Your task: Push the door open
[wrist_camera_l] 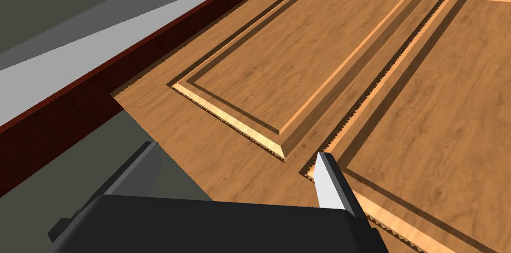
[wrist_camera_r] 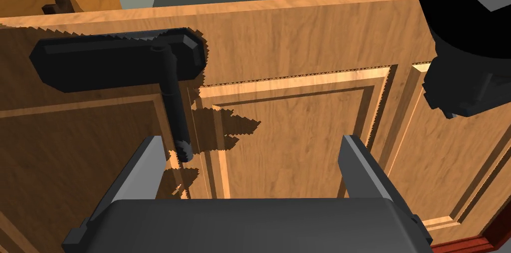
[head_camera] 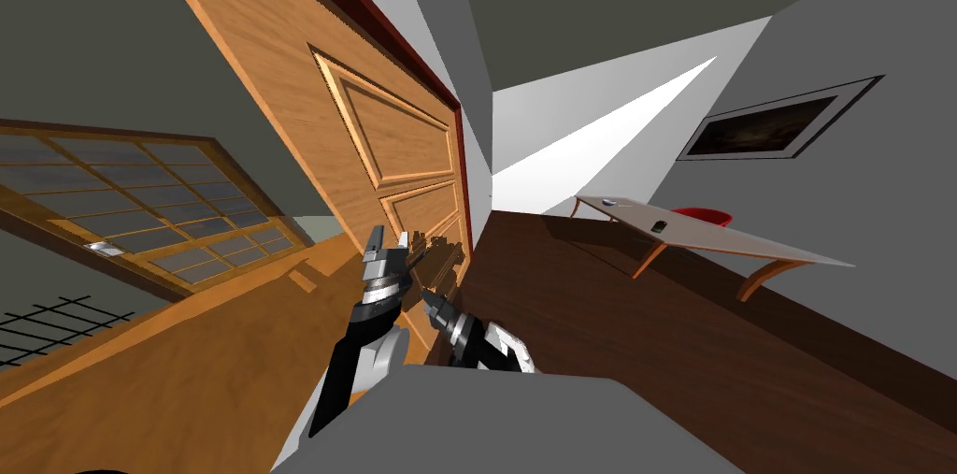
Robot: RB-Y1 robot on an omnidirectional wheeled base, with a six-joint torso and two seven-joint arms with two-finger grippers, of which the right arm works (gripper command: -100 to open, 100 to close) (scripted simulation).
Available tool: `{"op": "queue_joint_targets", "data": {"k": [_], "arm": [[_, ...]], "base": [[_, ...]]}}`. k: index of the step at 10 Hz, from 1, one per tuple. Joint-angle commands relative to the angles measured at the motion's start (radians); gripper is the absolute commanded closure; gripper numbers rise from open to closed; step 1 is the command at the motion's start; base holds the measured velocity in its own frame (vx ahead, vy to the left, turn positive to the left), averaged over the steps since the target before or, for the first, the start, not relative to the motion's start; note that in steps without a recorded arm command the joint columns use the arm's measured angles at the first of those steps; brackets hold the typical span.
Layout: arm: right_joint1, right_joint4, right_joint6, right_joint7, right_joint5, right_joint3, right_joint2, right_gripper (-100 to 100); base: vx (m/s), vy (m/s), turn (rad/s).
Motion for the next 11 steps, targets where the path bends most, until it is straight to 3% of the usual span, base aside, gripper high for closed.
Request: {"op": "queue_joint_targets", "data": {"k": [1, 9, 10, 11], "arm": [[-0.016, 0.031, -0.005, -0.006, -0.001, 0.017, 0.004, -100], [-0.101, 0.144, 0.019, -0.038, -0.007, 0.138, 0.007, -100], [-0.109, 0.155, 0.021, -0.041, -0.007, 0.149, 0.007, -100], [-0.102, 0.152, 0.015, -0.038, -0.006, 0.141, 0.008, -100]], "base": [[0.125, 0.027, -0.027], [0.172, 0.022, -0.031], [0.213, 0.025, -0.028], [0.096, 0.01, -0.003]]}}
